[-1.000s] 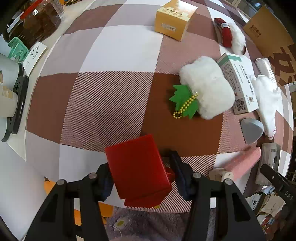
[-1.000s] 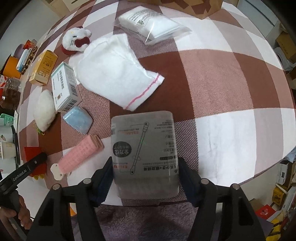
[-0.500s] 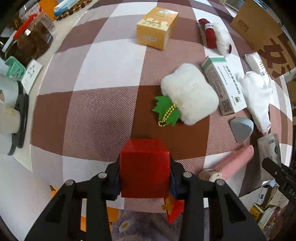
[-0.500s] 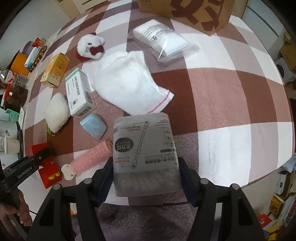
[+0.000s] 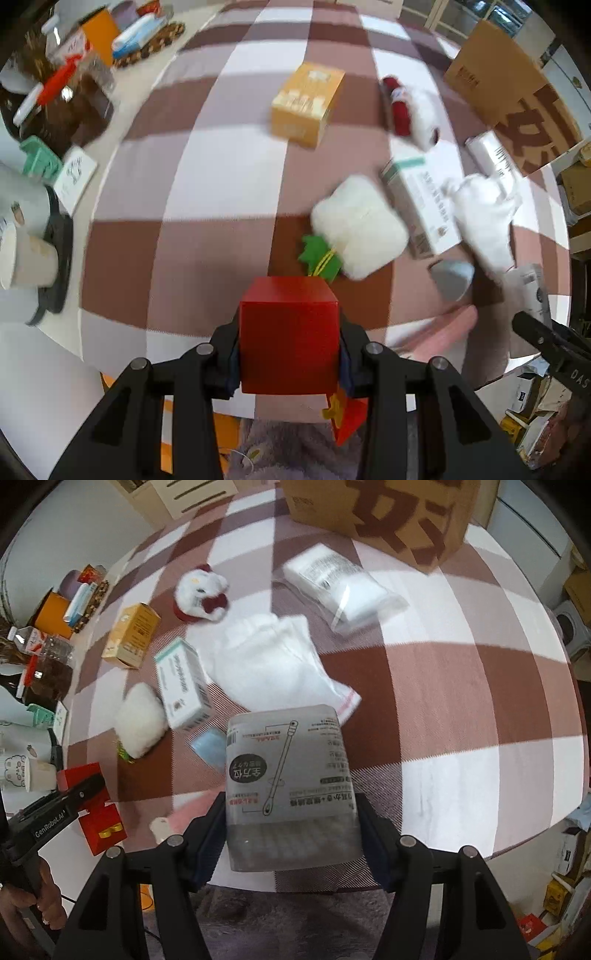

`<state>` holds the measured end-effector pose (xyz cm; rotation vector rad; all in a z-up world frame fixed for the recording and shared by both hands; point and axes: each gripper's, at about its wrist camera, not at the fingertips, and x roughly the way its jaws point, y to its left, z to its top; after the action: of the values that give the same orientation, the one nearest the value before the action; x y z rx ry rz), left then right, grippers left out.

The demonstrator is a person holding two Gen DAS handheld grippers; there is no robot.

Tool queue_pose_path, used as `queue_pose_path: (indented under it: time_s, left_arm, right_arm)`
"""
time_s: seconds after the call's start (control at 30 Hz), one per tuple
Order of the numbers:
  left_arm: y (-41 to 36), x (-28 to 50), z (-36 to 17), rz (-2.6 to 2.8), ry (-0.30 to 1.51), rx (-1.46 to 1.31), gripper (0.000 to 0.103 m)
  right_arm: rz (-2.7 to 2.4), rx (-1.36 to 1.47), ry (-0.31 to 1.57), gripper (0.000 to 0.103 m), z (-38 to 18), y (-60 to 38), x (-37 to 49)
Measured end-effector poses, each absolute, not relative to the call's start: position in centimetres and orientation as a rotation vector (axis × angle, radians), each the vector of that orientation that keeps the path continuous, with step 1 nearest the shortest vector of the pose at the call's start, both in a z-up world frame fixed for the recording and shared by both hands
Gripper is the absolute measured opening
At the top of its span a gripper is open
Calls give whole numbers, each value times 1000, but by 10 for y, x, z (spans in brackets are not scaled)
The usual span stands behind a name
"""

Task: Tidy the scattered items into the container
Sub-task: 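Carry the red box and swab packet with both tools into the brown box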

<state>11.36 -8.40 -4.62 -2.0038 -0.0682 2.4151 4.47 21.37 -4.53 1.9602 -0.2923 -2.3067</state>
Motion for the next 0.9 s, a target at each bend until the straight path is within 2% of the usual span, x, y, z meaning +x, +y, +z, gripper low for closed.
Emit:
queue_pose_path:
  time_s: [0.07, 0.27, 0.9]
  left_arm:
    - [-58, 57, -43, 2425, -58, -1973, 40]
    - [-6, -1, -14, 2443, -19, -1878, 40]
    - [71, -57, 31, 2387, 121, -1715, 40]
  right_arm:
    - [-2308, 1935, -286, 66, -41, 209, 40]
    - [-2319, 1861, -277, 66, -20, 197, 21]
    - [-2420, 1746, -343, 66, 34, 225, -19]
